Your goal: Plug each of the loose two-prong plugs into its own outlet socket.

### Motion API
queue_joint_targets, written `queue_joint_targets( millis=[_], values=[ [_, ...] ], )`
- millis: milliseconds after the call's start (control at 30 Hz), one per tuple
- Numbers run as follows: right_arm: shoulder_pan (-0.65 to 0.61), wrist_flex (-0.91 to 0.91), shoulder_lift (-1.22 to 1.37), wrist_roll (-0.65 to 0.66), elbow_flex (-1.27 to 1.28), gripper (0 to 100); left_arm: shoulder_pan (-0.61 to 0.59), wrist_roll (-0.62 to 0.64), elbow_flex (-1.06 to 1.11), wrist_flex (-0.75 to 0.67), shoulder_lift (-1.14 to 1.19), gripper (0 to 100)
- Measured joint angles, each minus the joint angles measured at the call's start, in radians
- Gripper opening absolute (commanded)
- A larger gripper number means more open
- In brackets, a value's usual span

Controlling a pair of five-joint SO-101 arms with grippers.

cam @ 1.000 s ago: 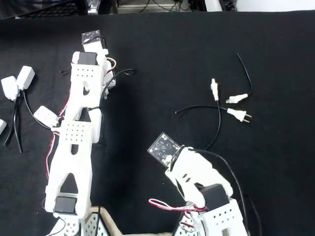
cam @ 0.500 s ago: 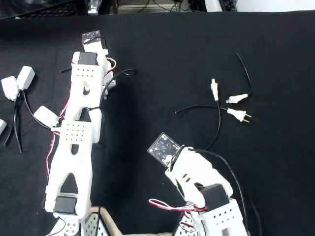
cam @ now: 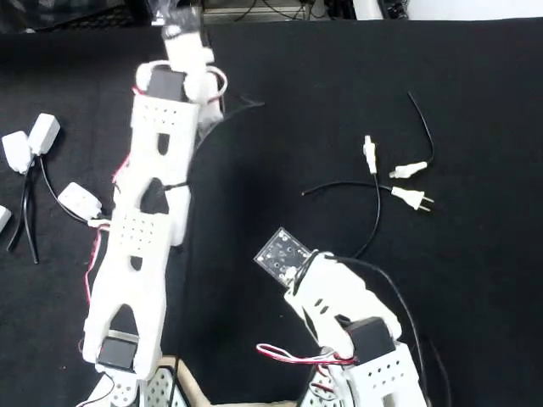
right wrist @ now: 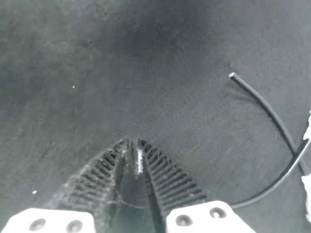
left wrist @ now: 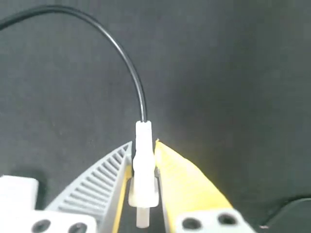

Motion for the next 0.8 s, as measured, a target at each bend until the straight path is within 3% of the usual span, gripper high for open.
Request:
queue_joint_targets(
  millis=[133,300,433,800],
  values=[
    [0.0,-0.026,0.0,0.0,0.0,1.5,0.011,0.037,0.0,0.0,-0.161,3],
    [0.0,-0.069,0.0,0.0,0.0,1.5,0.058,0.232,0.0,0.002,-0.397,3],
    [0.005,-0.089,0.0,0.0,0.0,1.5,0.114,0.253,0.061,0.006,-0.592,3],
    [0.043,-0.175,0.0,-0.003,-0.034,1.2,0.184,0.259,0.618,0.008,-1.125,3]
  ],
)
